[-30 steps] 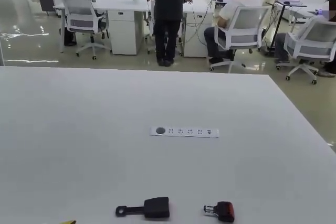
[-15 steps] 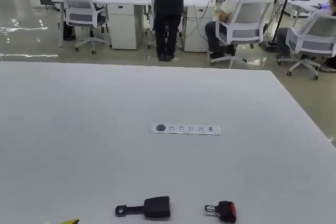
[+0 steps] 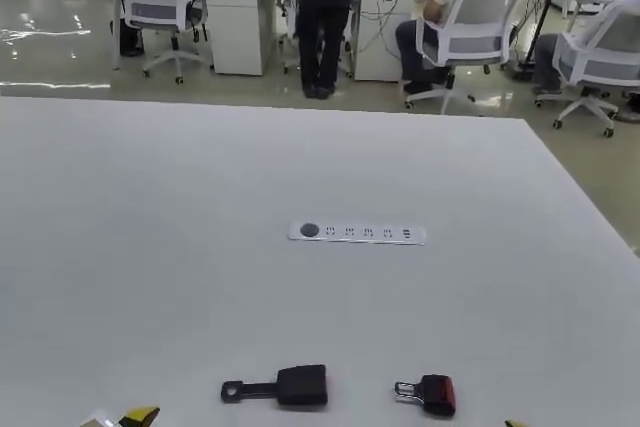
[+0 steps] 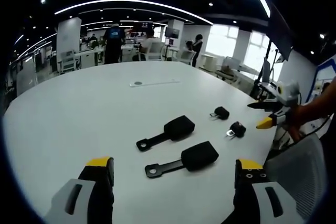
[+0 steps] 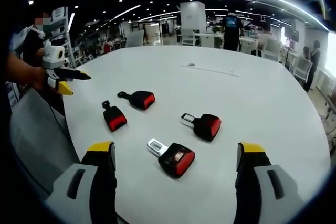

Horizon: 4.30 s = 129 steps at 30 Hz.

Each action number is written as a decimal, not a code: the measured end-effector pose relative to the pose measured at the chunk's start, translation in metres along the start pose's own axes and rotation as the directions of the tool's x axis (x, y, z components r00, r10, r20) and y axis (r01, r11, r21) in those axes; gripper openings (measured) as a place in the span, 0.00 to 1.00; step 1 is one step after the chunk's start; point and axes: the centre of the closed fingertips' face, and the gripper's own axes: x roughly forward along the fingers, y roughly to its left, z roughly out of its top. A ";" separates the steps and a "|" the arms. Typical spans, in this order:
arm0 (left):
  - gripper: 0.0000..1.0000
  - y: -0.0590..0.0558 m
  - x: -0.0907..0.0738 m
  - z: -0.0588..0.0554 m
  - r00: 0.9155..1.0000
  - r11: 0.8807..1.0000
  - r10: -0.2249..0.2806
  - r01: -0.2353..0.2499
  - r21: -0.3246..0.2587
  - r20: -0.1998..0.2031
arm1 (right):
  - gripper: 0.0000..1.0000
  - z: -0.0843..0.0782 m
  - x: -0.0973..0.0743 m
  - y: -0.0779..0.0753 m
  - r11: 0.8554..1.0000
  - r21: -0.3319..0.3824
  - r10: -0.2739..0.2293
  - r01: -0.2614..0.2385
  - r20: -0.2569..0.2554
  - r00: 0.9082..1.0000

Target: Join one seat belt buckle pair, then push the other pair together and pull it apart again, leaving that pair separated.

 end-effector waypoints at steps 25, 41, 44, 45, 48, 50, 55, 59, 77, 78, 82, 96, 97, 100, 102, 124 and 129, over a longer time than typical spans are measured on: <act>0.89 -0.010 0.034 -0.008 0.994 0.995 -0.088 0.090 0.031 -0.064 | 0.90 -0.009 0.028 0.010 0.993 -0.033 0.107 -0.110 -0.070 0.992; 0.78 -0.023 0.060 -0.014 0.969 0.969 -0.200 0.218 0.117 -0.146 | 0.84 -0.017 0.038 0.022 0.972 -0.080 0.208 -0.221 -0.145 0.967; 0.78 -0.027 0.066 -0.016 0.963 0.962 -0.217 0.239 0.133 -0.161 | 0.83 -0.021 0.040 0.022 0.968 -0.085 0.221 -0.236 -0.159 0.962; 0.78 -0.028 0.068 -0.019 0.960 0.958 -0.223 0.249 0.144 -0.172 | 0.83 -0.025 0.042 0.021 0.965 -0.094 0.226 -0.244 -0.169 0.959; 0.76 -0.032 0.070 -0.022 0.948 0.944 -0.247 0.283 0.172 -0.202 | 0.81 -0.027 0.042 0.021 0.958 -0.094 0.249 -0.270 -0.190 0.950; 0.74 -0.033 0.073 -0.028 0.936 0.932 -0.264 0.309 0.188 -0.232 | 0.80 -0.027 0.044 0.020 0.955 -0.096 0.258 -0.281 -0.198 0.946; 0.73 -0.036 0.082 -0.033 0.918 0.902 -0.282 0.353 0.248 -0.280 | 0.77 -0.030 0.046 0.017 0.943 -0.097 0.292 -0.319 -0.221 0.931; 0.71 -0.043 0.088 -0.031 0.904 0.884 -0.298 0.383 0.270 -0.306 | 0.74 -0.034 0.048 0.016 0.932 -0.105 0.313 -0.346 -0.243 0.918; 0.61 -0.053 0.107 -0.040 0.838 0.763 -0.345 0.513 0.392 -0.424 | 0.60 -0.054 0.053 0.009 0.859 -0.179 0.393 -0.480 -0.370 0.842; 0.60 -0.053 0.108 -0.041 0.834 0.758 -0.346 0.519 0.396 -0.430 | 0.58 -0.054 0.053 0.007 0.858 -0.180 0.395 -0.481 -0.369 0.841; 0.52 -0.053 0.108 -0.045 0.823 0.732 -0.346 0.537 0.419 -0.450 | 0.52 -0.054 0.053 0.006 0.835 -0.219 0.400 -0.505 -0.387 0.831; 0.37 -0.043 0.120 -0.055 0.843 0.730 -0.325 0.512 0.452 -0.430 | 0.36 -0.059 0.055 0.003 0.775 -0.296 0.398 -0.558 -0.456 0.796; 0.37 -0.042 0.120 -0.056 0.843 0.726 -0.326 0.513 0.458 -0.427 | 0.36 -0.059 0.055 0.003 0.774 -0.297 0.395 -0.559 -0.462 0.794; 0.36 -0.043 0.120 -0.055 0.846 0.722 -0.330 0.512 0.465 -0.419 | 0.36 -0.059 0.054 0.004 0.770 -0.304 0.389 -0.561 -0.474 0.790; 0.36 -0.044 0.120 -0.054 0.846 0.719 -0.331 0.513 0.469 -0.418 | 0.35 -0.059 0.054 0.005 0.772 -0.302 0.381 -0.559 -0.483 0.788; 0.35 -0.048 0.119 -0.051 0.816 0.670 -0.321 0.554 0.494 -0.481 | 0.35 -0.055 0.060 0.016 0.769 -0.306 0.327 -0.562 -0.567 0.756; 0.35 -0.048 0.118 -0.051 0.811 0.664 -0.317 0.560 0.496 -0.492 | 0.35 -0.052 0.066 0.024 0.765 -0.306 0.340 -0.566 -0.554 0.760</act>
